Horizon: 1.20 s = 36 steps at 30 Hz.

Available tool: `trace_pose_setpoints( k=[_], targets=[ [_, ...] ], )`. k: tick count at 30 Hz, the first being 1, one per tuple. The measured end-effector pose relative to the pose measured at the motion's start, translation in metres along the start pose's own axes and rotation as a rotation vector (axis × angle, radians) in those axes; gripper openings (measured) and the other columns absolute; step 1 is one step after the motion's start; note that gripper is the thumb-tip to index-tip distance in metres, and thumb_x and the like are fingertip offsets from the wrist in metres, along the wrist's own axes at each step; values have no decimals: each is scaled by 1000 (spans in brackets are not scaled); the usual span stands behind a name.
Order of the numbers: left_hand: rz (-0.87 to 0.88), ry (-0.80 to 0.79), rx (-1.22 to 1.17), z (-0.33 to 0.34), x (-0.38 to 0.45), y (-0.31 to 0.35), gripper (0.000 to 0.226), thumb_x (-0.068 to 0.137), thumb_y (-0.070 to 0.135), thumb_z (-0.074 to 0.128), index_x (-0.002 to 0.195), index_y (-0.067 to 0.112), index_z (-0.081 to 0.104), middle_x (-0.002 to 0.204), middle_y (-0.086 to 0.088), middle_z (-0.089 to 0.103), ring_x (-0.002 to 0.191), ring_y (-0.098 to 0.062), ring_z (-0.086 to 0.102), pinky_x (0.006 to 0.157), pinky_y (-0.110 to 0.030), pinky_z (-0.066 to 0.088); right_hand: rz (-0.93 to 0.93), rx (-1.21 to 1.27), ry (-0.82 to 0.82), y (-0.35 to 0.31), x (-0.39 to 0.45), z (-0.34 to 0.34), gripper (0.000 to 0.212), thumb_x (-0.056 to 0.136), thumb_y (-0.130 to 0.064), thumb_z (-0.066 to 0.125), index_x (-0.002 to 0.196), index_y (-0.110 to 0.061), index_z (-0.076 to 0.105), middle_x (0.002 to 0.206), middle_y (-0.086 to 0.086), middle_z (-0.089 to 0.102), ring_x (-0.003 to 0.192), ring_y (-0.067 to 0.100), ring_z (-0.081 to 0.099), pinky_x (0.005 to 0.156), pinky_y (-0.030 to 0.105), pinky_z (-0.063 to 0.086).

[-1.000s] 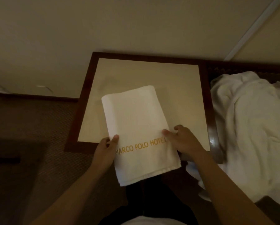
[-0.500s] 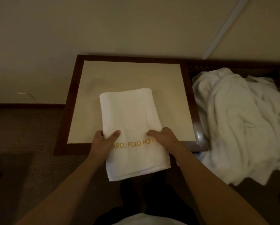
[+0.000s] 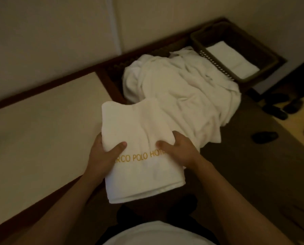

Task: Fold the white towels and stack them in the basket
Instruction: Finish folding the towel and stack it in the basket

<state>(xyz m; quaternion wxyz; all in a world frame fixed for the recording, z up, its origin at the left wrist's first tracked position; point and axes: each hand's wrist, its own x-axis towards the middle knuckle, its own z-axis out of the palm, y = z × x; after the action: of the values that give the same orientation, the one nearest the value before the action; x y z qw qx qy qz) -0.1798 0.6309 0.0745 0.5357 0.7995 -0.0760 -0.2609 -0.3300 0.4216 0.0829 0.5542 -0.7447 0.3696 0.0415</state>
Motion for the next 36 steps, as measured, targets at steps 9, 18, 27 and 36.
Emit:
trace_pose_setpoints(
  k=[9, 18, 27, 36],
  targets=[
    [305, -288, 9, 268, -10, 128, 74, 69, 45, 90, 133, 30, 55, 120, 15, 67, 106, -3, 65, 83, -28, 56, -31, 346, 436, 113, -60, -245, 42, 84, -43, 79, 119, -26, 63, 111, -7, 73, 98, 10, 72, 85, 39, 60],
    [296, -596, 60, 516, -15, 178, 61, 79, 34, 85, 132, 27, 55, 117, 11, 68, 101, -9, 69, 82, -34, 61, 153, 535, 636, 218, -77, -413, 32, 91, -35, 73, 117, -20, 63, 107, 3, 76, 87, 14, 75, 75, 33, 61],
    [238, -578, 14, 639, 60, 224, 54, 83, 29, 82, 131, 25, 58, 113, 12, 68, 100, -8, 67, 72, -23, 54, 122, 548, 522, 226, -1, -545, 37, 88, -32, 75, 121, -20, 64, 110, -1, 76, 93, 11, 74, 70, 21, 58],
    [241, -389, -72, 702, 200, 305, 51, 83, 31, 82, 127, 24, 57, 112, 10, 68, 99, -9, 67, 72, -25, 55, 46, 473, 430, 176, 174, -663, 51, 80, -37, 83, 124, -19, 65, 113, -3, 75, 100, 15, 74, 86, 37, 61]
  ],
)
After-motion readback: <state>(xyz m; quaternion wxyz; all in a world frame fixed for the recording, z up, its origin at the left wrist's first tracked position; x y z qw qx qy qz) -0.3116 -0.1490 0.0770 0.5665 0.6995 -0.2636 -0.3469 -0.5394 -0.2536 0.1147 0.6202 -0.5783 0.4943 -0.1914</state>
